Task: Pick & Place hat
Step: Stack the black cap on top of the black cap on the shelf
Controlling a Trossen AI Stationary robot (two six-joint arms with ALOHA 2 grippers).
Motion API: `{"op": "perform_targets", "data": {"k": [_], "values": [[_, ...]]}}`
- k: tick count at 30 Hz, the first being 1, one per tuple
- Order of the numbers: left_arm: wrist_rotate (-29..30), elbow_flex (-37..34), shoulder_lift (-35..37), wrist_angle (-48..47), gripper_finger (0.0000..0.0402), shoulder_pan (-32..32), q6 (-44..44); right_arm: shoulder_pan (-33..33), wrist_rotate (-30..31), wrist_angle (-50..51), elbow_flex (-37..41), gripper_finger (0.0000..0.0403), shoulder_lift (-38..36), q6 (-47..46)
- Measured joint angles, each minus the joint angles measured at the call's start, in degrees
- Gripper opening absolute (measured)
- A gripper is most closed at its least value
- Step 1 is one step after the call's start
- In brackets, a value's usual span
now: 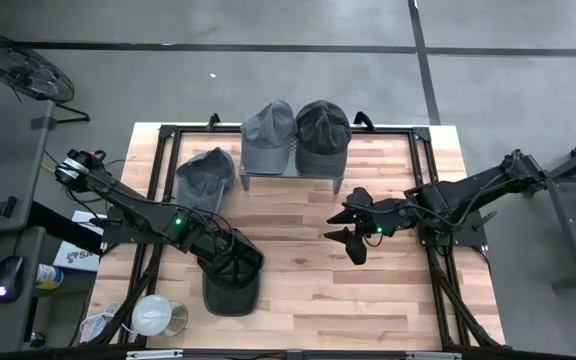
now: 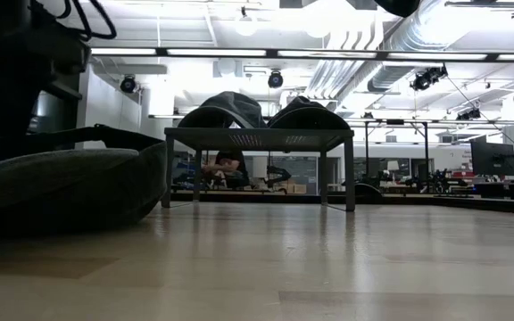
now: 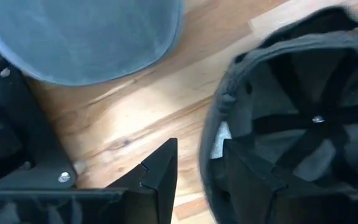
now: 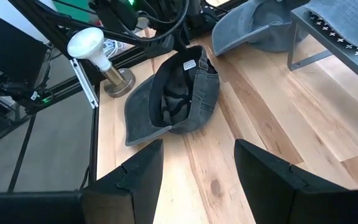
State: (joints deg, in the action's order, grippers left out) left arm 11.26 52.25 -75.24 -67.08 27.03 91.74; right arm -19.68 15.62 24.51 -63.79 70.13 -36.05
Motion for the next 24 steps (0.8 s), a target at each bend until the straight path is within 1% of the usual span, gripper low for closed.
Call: {"op": "perform_targets", "data": {"k": [4, 9, 19, 24], "values": [[-1.2, -2.5, 0.0, 4.7, 0.0124, 0.0, 0.0, 0.0, -1.7, 0.0, 0.0, 0.0191, 0.0, 0.0], [-2.9, -5.5, 0.0, 9.9, 0.0124, 0.0, -0.5, 0.0, -2.1, 0.0, 0.0, 0.0191, 0.0, 0.0], [-4.2, -5.9, 0.1, 9.5, 0.0124, 0.0, -1.5, 1.0, -2.1, 0.0, 0.0, 0.0191, 0.0, 0.0], [-3.8, -5.9, 1.1, 9.0, 0.0124, -0.8, -2.2, 1.3, -1.8, 0.0, 0.0, 0.0191, 0.0, 0.0]]}}
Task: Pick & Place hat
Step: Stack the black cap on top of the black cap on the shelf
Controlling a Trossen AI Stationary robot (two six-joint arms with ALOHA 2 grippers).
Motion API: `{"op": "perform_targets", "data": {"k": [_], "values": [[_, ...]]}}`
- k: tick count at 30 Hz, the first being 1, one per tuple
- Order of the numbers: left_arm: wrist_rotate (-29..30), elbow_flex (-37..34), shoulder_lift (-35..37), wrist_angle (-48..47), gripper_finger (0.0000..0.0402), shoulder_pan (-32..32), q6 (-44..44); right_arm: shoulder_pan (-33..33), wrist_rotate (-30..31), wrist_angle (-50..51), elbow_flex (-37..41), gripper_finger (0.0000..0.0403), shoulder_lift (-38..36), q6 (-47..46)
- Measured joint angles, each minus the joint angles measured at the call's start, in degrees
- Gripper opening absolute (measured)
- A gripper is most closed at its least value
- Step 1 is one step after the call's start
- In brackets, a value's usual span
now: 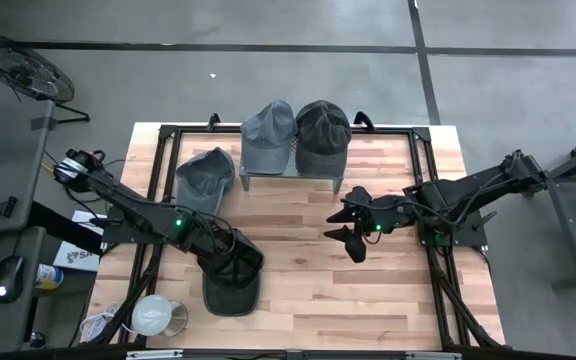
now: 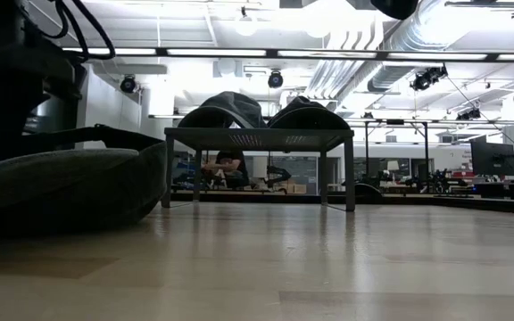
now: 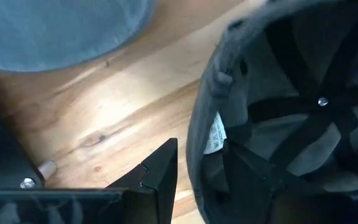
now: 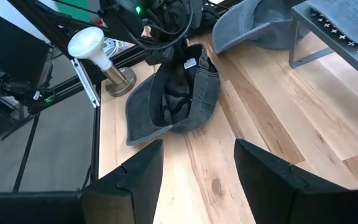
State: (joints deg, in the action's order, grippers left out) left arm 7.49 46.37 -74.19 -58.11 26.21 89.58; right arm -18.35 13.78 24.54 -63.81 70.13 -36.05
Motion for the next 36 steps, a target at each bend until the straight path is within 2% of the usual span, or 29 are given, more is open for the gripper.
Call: {"op": "perform_targets", "data": {"k": [8, 17, 20, 28, 36], "values": [[1.5, 0.0, 4.0, -0.8, 0.0124, -3.5, -3.4, 0.0, 0.5, 0.0, 0.0, 0.0191, 0.0, -0.1], [0.8, 0.0, 4.0, -0.7, 0.0119, -3.3, -4.1, 0.0, 1.3, 0.0, 0.0, 0.0191, 0.0, 0.0], [0.3, 0.0, 4.0, -0.6, 0.0098, -3.3, -4.3, 0.0, 1.3, 0.0, 0.0, 0.0191, 0.0, 0.0], [-0.5, 0.0, 4.0, -0.3, 0.0011, -3.3, -5.2, 0.0, 1.3, 0.0, 0.0, 0.0191, 0.0, 0.0], [-0.5, 0.0, 4.0, 0.2, 0.0004, -3.3, -6.0, 0.0, 1.3, 0.0, 0.0, 0.0191, 0.0, 0.3]]}}
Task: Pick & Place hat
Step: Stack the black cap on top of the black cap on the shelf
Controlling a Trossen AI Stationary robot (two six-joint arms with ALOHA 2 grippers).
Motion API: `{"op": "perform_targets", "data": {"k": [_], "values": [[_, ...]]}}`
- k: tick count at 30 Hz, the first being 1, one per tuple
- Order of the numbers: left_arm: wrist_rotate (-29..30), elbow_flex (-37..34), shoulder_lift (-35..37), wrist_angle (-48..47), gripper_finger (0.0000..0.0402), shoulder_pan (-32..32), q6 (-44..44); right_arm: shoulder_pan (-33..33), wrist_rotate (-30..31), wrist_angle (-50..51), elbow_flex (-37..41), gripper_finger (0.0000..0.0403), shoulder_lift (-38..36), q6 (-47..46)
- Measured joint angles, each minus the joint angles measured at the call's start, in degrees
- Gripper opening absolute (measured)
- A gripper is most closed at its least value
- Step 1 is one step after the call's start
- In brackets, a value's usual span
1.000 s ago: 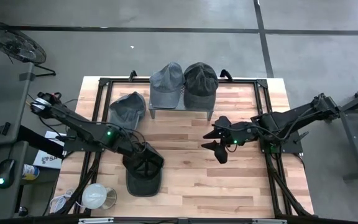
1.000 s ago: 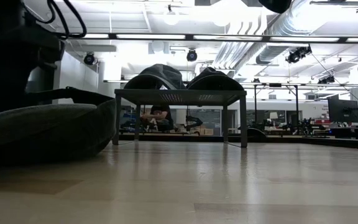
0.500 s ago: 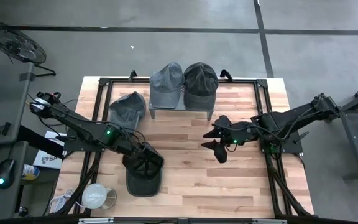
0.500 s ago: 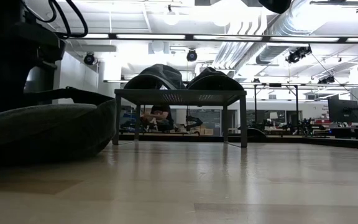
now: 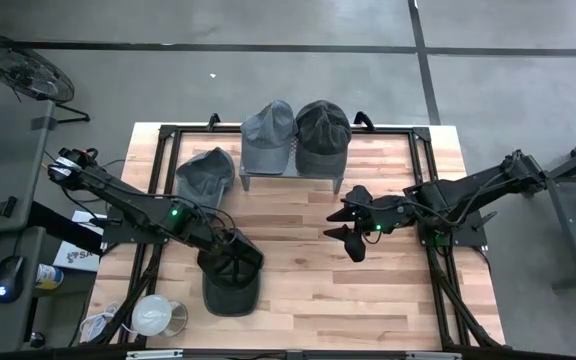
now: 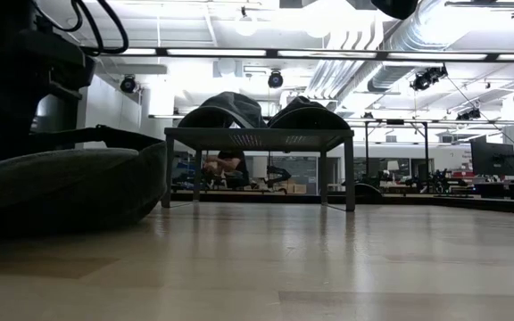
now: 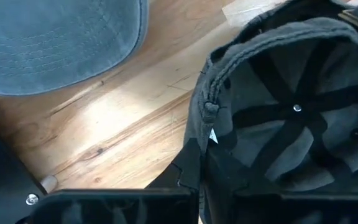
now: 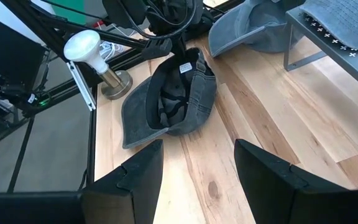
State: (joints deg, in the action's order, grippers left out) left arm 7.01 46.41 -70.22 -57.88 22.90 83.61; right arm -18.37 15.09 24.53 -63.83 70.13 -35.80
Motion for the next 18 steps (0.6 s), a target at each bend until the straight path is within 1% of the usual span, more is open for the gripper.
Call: {"op": "perform_targets", "data": {"k": [3, 7, 14, 18], "values": [[0.0, 0.1, 0.0, 1.1, 0.0003, 0.0, -1.5, 0.0, 0.0, 0.0, 0.0, 0.0191, 0.0, 0.1], [0.9, 3.0, 0.0, 1.2, 0.0002, 0.0, -6.1, 0.0, 0.0, 0.0, 0.0, 0.0191, 0.0, 0.2], [8.2, 12.3, 0.0, 1.0, 0.0001, 0.0, -16.3, 0.0, -1.4, -1.1, 0.0, 0.0191, 0.0, -0.1], [10.9, 19.0, 0.0, 1.0, 0.0001, 0.0, -22.0, 0.0, -2.0, -2.1, 0.0, 0.0191, 0.0, 1.4]]}}
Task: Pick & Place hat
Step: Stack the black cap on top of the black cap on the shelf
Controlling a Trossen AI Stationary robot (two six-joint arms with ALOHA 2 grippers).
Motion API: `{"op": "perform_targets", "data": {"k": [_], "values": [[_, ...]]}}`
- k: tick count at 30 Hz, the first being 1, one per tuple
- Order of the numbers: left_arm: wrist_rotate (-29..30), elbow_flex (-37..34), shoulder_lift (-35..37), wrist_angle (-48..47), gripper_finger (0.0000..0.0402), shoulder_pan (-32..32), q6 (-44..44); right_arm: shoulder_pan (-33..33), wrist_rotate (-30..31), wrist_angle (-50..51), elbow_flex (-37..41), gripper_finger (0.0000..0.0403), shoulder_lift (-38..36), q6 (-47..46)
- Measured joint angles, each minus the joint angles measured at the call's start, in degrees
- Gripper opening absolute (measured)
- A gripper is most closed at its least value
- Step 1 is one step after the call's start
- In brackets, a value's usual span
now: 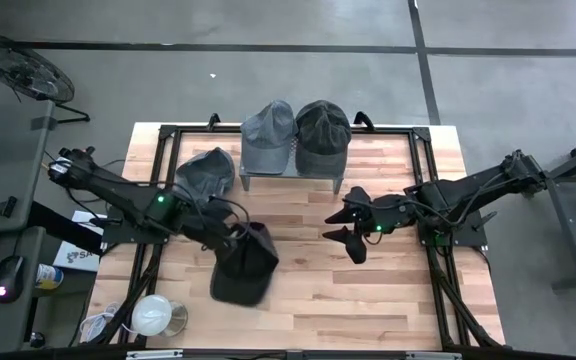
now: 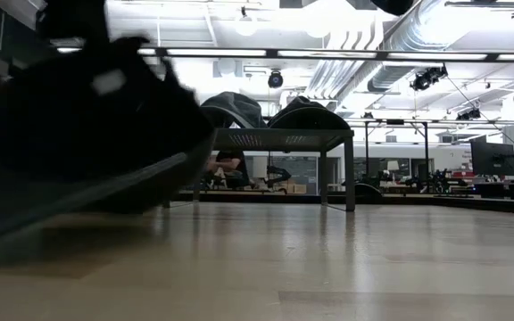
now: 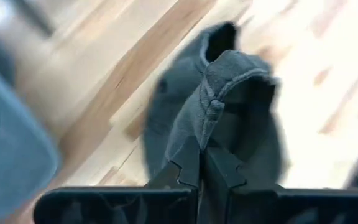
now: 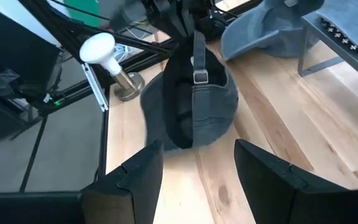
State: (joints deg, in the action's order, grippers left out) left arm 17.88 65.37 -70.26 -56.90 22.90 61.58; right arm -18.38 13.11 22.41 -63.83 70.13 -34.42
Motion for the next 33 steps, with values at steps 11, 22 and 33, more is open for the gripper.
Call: {"op": "perform_targets", "data": {"k": [11, 22, 33], "values": [[-1.3, 14.4, 0.0, 8.0, 0.0, 4.7, -23.2, 0.0, 0.0, -3.4, 0.0, 0.0191, 0.0, 1.9], [-5.4, 16.6, 0.0, 25.1, 0.0, 8.8, -37.8, 0.0, -3.8, -16.2, 0.0, 0.0191, 0.0, 12.6], [-5.7, 16.5, 0.0, 33.5, 0.0, 8.7, -42.2, 0.0, -8.3, -19.0, 0.0, 0.0191, 1.7, 25.9]]}}
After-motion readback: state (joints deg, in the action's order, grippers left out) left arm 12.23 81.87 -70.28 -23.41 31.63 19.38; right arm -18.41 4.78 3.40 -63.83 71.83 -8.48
